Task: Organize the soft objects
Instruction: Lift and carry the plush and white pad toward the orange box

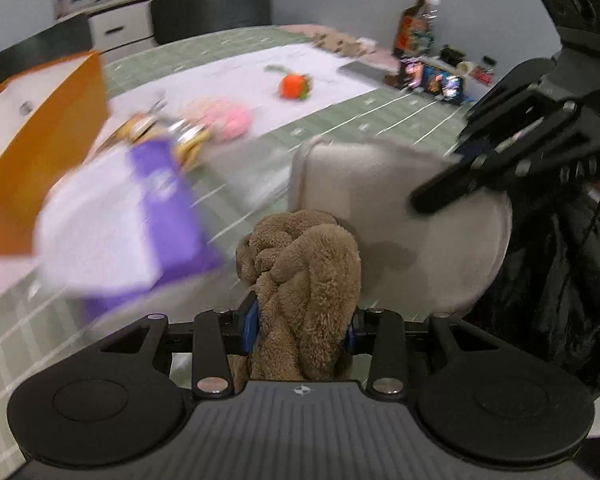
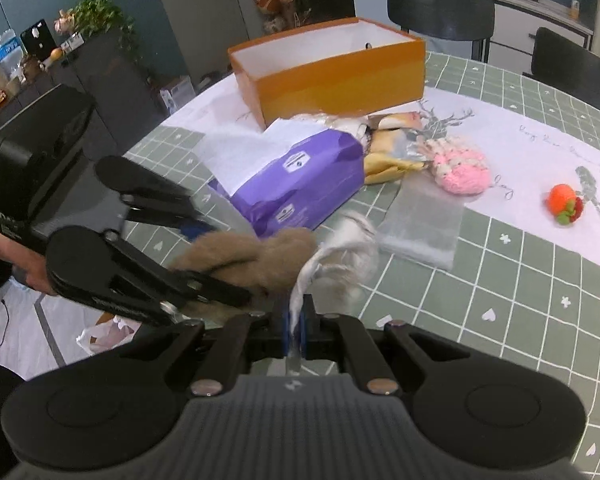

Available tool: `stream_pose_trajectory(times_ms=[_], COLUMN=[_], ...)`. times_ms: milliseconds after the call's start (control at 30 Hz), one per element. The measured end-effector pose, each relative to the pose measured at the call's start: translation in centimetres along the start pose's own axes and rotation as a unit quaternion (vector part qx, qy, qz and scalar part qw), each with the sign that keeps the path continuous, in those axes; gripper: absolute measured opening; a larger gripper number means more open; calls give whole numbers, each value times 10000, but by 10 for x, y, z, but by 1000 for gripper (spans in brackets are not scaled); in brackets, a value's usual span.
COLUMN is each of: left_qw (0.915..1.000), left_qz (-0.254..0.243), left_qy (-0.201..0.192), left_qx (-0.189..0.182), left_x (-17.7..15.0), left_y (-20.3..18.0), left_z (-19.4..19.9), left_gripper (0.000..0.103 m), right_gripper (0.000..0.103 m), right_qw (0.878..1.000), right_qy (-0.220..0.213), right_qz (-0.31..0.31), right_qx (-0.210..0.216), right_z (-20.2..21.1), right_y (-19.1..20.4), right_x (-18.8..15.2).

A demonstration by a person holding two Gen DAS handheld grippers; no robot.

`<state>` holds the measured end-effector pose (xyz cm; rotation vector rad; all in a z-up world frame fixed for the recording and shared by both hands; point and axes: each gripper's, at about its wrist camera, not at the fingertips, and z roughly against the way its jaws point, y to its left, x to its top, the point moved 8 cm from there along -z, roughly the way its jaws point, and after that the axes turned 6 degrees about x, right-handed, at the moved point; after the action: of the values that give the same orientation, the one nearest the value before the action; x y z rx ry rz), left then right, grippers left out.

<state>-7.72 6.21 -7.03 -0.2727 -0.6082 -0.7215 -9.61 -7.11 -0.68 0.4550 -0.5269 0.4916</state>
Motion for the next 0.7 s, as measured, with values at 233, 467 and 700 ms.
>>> stream_pose_trajectory(times_ms=[233,467,700], left_qw=[9986,9960,9882], left_qz=[511,876,1330], left_qy=[121,152,32], left_qx=[9,123,754], left_x=[-37,-59,-65], left_y=[46,79,142], left_z=[30,53,72], left_gripper=[43,42,42], right_gripper=[2,2,2], right_qw=[9999,9997,9989], right_qy=[112,83,97], right_qz=[45,15,143], right_qx=[-64,-221,-428], right_z=[-16,-35,-45], right_y=[2,-16,-25], right_x=[15,48,76])
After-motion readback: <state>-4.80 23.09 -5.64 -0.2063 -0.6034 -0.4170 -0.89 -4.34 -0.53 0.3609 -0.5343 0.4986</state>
